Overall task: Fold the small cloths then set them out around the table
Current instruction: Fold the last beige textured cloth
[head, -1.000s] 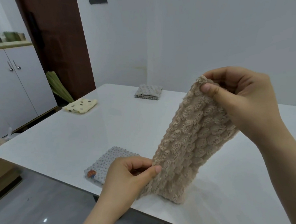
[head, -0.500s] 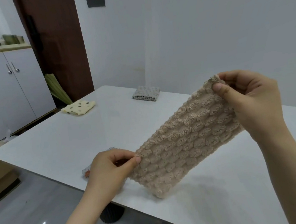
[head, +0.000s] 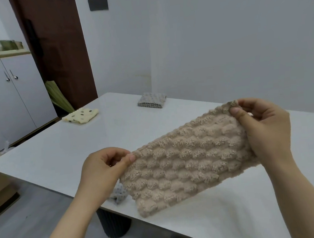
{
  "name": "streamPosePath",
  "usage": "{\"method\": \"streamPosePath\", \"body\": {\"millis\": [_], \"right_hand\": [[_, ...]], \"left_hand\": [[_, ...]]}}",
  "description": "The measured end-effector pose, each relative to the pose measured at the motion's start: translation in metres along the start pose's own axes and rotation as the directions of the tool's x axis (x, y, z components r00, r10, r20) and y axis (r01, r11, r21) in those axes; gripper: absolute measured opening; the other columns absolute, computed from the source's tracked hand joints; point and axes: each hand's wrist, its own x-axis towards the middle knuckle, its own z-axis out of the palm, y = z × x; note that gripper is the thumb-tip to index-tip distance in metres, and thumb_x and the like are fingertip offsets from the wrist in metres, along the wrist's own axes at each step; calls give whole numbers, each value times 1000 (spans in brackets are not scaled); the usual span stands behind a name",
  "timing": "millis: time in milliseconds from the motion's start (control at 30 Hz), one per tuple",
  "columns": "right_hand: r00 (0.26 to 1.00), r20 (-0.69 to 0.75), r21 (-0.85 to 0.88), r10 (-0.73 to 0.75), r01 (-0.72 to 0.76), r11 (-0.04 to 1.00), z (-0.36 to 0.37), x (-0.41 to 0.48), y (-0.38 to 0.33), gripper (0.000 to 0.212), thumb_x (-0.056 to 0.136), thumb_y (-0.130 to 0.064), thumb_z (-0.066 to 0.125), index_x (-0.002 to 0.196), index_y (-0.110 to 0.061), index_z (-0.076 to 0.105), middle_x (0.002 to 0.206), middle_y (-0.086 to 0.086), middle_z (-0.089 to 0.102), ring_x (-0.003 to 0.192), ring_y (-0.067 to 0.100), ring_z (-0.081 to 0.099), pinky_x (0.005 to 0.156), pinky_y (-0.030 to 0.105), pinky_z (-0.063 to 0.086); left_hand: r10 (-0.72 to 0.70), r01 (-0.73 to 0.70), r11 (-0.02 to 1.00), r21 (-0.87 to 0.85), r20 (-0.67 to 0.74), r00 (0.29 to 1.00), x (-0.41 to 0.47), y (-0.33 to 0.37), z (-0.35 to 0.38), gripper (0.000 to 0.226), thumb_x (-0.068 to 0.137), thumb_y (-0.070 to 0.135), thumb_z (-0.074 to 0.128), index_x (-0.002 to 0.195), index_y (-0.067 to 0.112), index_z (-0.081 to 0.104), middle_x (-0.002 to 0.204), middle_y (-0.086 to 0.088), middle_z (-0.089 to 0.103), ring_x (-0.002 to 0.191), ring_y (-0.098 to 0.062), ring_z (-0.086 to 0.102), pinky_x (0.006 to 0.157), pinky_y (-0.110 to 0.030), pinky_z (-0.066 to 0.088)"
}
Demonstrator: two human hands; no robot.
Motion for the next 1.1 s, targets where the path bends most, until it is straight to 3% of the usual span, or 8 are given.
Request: {"method": "streamPosePath", "body": {"millis": [100,233,333,433,567,767,967,1100], "right_hand": [[1000,-14,-61,26,-27,998,0,-5,15,21,84,-11,71,80,-32,68,81,-7,69,61,6,55,60,6,47],[996,-43,-88,76,-80,993,-3,-13,32,19,84,-11,71,83,-30,68,83,-6,69,59,6,54,60,5,46],[995,-62,-115,77,-84,990,-6,-16,39,19,84,-13,71,83,-31,66,82,-11,67,58,4,53,59,4,46],[993,-79,-122,83,-92,988,-7,-16,45,16,85,-13,70,83,-28,67,80,-11,66,55,-1,55,59,3,45],[986,-106,-154,126,-142,978,-4,-15,56,7,86,-12,69,89,-18,68,80,-11,65,59,-9,57,61,1,44],[987,-69,-197,143,-154,968,-3,-20,61,12,88,-21,67,77,-25,63,66,-4,60,55,4,52,54,6,41],[985,-32,-180,171,-174,968,-1,-23,50,13,88,-23,67,76,-23,62,56,1,56,55,10,49,58,17,42],[973,-16,-139,230,-230,963,-3,-27,38,10,89,-23,65,80,-18,63,77,29,64,64,22,54,68,33,47]], "left_hand": [[3,-5,994,110,20,1000,2,-5,4,19,83,30,69,68,18,68,48,6,55,46,-4,46,55,-24,41],[-24,24,1000,18,4,1000,0,-11,11,22,83,31,67,70,15,66,52,6,52,46,-7,41,54,-24,38],[-60,60,993,-103,3,998,0,-16,12,27,73,38,74,68,12,67,55,-11,51,51,-16,39,50,-21,35],[-125,147,968,-203,119,985,4,-21,10,25,68,34,81,76,12,72,70,-24,62,64,-22,50,65,-34,43],[-138,157,972,-172,118,983,7,-24,18,3,81,11,72,81,9,71,51,7,55,47,-5,47,50,-15,42],[-146,131,973,-192,-61,987,5,-18,27,19,76,19,76,74,3,66,50,4,54,43,-5,47,46,-13,45],[-183,174,948,-266,-7,983,0,-5,30,12,78,22,72,78,10,70,56,2,57,47,-7,51,51,-19,47],[-225,230,892,-390,59,973,-3,7,30,7,81,16,68,78,10,70,57,7,57,50,-3,52,51,-12,48]]}}
